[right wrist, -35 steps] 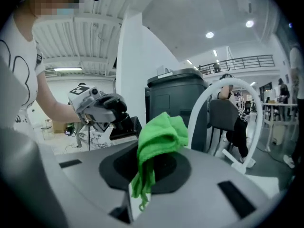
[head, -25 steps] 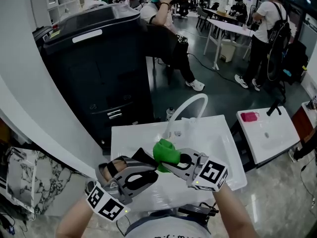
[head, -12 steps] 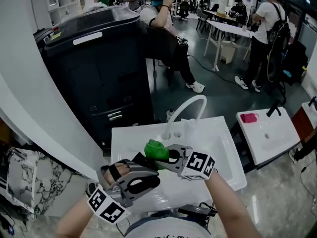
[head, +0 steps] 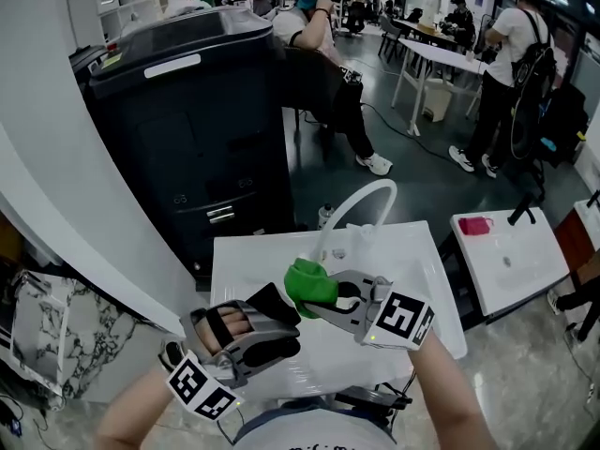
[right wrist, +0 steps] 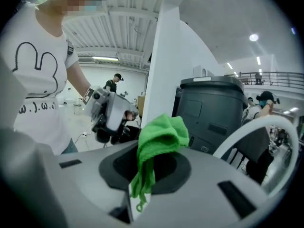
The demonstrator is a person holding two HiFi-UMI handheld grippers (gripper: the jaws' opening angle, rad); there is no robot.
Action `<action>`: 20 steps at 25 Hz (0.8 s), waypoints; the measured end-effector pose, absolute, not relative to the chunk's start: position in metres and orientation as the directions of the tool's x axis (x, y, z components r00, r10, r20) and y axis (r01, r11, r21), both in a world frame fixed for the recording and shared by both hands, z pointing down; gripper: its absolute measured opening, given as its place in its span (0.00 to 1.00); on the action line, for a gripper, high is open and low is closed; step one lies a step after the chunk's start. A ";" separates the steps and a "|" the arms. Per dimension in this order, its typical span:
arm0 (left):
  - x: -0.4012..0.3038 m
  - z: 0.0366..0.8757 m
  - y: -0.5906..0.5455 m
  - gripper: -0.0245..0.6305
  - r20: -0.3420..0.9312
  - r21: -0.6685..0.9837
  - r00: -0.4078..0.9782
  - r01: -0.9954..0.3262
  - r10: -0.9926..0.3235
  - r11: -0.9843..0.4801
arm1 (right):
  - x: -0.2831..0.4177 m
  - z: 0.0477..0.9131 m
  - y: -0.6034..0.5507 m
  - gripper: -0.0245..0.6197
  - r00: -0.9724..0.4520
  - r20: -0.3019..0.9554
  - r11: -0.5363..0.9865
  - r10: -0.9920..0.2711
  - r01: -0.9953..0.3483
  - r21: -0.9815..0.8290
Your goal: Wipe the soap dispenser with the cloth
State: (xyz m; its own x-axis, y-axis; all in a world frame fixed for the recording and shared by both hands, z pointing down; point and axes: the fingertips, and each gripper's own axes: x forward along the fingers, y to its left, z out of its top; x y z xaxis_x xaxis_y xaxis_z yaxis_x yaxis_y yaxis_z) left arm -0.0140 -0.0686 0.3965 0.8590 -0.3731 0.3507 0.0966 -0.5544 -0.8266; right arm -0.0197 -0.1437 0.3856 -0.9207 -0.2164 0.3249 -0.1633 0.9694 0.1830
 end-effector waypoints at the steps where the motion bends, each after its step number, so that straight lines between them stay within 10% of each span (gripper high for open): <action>1: -0.013 0.398 -0.068 0.20 0.356 -0.831 0.859 0.111 -0.369 -0.545 | -0.022 0.380 -0.139 0.11 -0.925 0.320 0.970 -0.206 -0.149 0.193; 20: 0.000 0.412 -0.060 0.20 0.416 -0.850 0.846 0.231 -0.334 -0.473 | -0.055 0.422 -0.195 0.11 -0.839 0.478 0.964 -0.260 -0.193 0.185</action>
State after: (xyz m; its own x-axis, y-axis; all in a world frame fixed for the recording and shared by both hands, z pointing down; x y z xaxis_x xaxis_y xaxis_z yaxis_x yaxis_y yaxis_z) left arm 0.0002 -0.0603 0.4118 0.8459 -0.3337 0.4161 0.2313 -0.4734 -0.8499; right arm -0.0550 -0.1950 0.4225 -0.8393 -0.2595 0.4777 -0.1925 0.9636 0.1853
